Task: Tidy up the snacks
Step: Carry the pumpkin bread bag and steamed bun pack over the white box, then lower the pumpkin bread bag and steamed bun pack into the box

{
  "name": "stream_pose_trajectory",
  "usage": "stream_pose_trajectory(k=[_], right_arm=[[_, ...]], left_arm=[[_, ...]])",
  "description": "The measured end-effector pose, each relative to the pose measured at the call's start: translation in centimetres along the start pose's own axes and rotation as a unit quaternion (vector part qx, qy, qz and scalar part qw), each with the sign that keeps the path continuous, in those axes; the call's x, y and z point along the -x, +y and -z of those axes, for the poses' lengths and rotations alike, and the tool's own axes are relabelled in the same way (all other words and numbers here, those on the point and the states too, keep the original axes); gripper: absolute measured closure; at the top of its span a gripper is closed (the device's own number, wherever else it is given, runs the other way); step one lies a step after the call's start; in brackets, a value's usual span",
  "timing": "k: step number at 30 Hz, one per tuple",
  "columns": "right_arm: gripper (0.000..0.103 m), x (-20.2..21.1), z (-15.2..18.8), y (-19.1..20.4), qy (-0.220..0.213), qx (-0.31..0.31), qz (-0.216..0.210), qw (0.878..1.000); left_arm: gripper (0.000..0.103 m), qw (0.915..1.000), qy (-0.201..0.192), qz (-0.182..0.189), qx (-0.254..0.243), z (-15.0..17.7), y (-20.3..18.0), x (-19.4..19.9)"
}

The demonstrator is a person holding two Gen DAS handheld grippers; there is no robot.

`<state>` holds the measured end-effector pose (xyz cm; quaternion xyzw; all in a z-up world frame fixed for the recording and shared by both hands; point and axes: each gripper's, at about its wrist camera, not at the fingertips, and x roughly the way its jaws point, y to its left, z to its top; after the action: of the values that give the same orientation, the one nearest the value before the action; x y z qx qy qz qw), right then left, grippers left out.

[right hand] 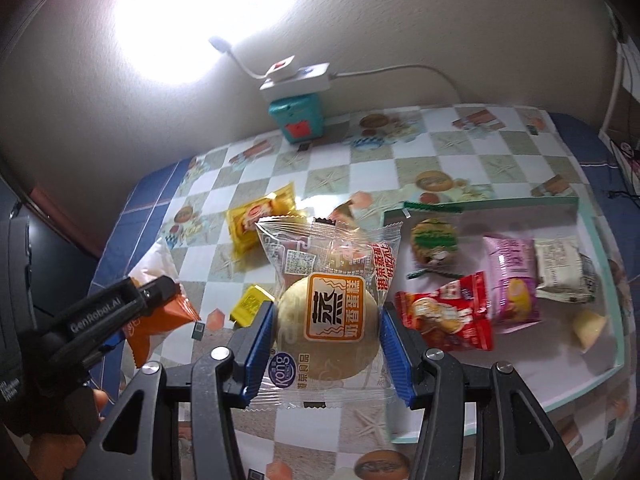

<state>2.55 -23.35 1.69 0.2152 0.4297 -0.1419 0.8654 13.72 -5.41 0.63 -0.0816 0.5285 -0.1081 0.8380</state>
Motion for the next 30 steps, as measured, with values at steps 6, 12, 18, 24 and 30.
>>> stream_pose_trajectory(k=[6, 12, 18, 24, 30], right_arm=[[0.048, 1.1, -0.7, -2.7, -0.016, -0.023, 0.012, 1.000], [0.048, 2.2, -1.4, -6.8, -0.030, -0.061, 0.033, 0.997], [0.048, 3.5, -1.6, -11.7, -0.041, -0.114, 0.052, 0.991], [0.048, 4.8, -1.3, -16.9, -0.051, -0.172, 0.064, 0.982], [0.048, 6.0, -0.8, -20.8, -0.057, -0.206, 0.088, 0.973]], left_arm=[[0.036, 0.9996, -0.006, 0.002, -0.027, 0.9, -2.3, 0.2], [0.036, 0.9979, -0.014, 0.015, -0.061, 1.9, -5.0, 0.8], [0.036, 0.9938, -0.018, 0.037, -0.104, 3.4, -8.4, 1.7], [0.036, 0.9888, -0.013, 0.053, -0.139, 5.0, -11.4, 2.0], [0.036, 0.9805, 0.006, 0.073, -0.183, 7.1, -14.9, 1.8]])
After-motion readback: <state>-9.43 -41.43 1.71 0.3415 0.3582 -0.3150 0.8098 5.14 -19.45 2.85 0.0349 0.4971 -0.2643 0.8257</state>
